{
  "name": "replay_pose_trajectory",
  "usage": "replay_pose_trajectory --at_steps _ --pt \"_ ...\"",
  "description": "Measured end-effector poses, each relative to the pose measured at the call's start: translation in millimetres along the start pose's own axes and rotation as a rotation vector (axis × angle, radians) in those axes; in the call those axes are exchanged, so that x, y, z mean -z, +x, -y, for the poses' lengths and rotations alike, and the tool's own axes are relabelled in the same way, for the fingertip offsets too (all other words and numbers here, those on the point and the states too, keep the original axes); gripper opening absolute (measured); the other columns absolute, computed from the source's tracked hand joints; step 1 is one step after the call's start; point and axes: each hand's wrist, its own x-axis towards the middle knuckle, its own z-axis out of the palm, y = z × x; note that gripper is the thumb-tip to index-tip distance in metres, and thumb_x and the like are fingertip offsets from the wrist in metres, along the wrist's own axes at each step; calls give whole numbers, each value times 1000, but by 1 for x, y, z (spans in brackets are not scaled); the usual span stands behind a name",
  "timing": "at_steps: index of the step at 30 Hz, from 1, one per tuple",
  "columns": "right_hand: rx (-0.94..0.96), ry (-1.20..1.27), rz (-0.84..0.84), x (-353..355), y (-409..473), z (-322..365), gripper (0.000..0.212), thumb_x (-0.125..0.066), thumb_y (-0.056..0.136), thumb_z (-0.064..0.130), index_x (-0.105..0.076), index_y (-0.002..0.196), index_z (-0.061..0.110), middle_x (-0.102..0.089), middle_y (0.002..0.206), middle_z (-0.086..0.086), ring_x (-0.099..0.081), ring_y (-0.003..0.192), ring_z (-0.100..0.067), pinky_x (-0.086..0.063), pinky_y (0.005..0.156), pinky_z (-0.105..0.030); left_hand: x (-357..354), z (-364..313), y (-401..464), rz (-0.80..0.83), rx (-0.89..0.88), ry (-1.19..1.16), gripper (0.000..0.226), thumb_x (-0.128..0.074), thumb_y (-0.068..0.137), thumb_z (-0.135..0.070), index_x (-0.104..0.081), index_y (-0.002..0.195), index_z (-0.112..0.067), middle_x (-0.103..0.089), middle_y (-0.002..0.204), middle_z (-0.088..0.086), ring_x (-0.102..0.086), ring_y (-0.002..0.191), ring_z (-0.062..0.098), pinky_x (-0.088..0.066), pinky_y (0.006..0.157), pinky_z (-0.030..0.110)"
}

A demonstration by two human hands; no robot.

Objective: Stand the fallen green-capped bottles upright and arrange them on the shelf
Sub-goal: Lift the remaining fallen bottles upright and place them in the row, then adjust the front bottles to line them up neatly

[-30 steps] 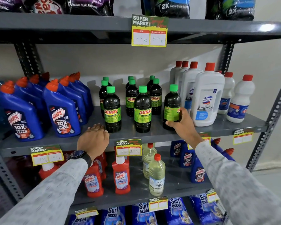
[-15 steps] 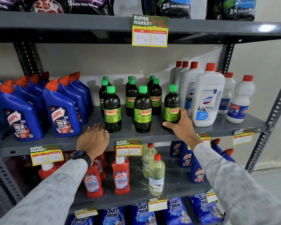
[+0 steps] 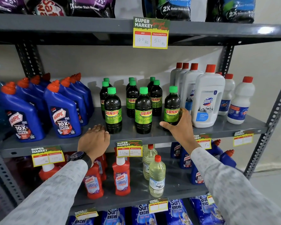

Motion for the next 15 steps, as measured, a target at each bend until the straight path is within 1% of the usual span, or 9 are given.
replay_pose_trajectory --at_steps 2,4,5,6,8,9,11,13,15 --pt "13 -38 -72 0 -14 -1 98 -90 71 50 -36 147 20 -43 142 -6 -42 133 -26 -41 111 -44 7 -8 -1 -4 27 -100 54 -28 104 -41 -52 143 -11 -50 153 13 -50 137 30 -39 112 43" --pt "72 -70 -185 0 -33 0 79 -88 76 41 -45 137 14 -46 134 -9 -44 126 -29 -43 107 -45 14 -16 -1 -50 119 -314 46 -45 103 -38 -51 144 -17 -58 146 11 -57 126 31 -45 97 39" --pt "112 -81 -221 -2 -41 3 69 -88 79 37 -49 130 12 -48 128 -9 -47 120 -29 -46 102 -46 18 -20 -1 -75 164 -457 47 -52 101 -37 -51 145 -19 -62 140 10 -60 122 28 -45 93 37" --pt "143 -80 -222 -5 -48 7 60 -87 80 34 -52 124 12 -50 121 -6 -50 113 -27 -48 98 -46 21 -23 1 -88 183 -604 50 -58 99 -36 -51 145 -20 -65 136 7 -61 119 23 -45 93 35" --pt "156 -52 -114 -14 -54 17 52 -85 84 33 -56 122 14 -53 112 2 -54 103 -17 -52 92 -41 26 -28 8 -63 176 -830 59 -71 91 -35 -51 146 -23 -66 134 -1 -61 119 13 -44 96 30" --pt "143 -42 -30 -21 -54 23 54 -84 84 33 -56 127 16 -55 113 5 -56 102 -13 -54 92 -39 27 -28 12 -33 176 -892 66 -78 86 -34 -50 146 -25 -65 133 -5 -60 119 9 -43 97 29" --pt "119 -23 103 -33 -51 33 68 -86 83 34 -52 139 17 -59 122 5 -58 111 -13 -53 98 -39 25 -28 19 16 210 -943 82 -88 75 -35 -48 145 -26 -64 131 -9 -60 117 7 -44 100 30" --pt "83 -10 171 -41 -45 40 80 -88 80 32 -46 147 16 -62 130 1 -59 120 -17 -51 103 -39 18 -25 25 20 252 -935 95 -94 63 -37 -47 144 -27 -65 131 -7 -61 117 11 -47 104 38" --pt "52 6 196 -45 -38 43 85 -90 78 28 -45 148 14 -66 129 0 -62 119 -18 -51 100 -35 13 -21 27 9 266 -928 99 -96 58 -36 -47 143 -26 -65 131 -4 -61 118 14 -48 107 43"
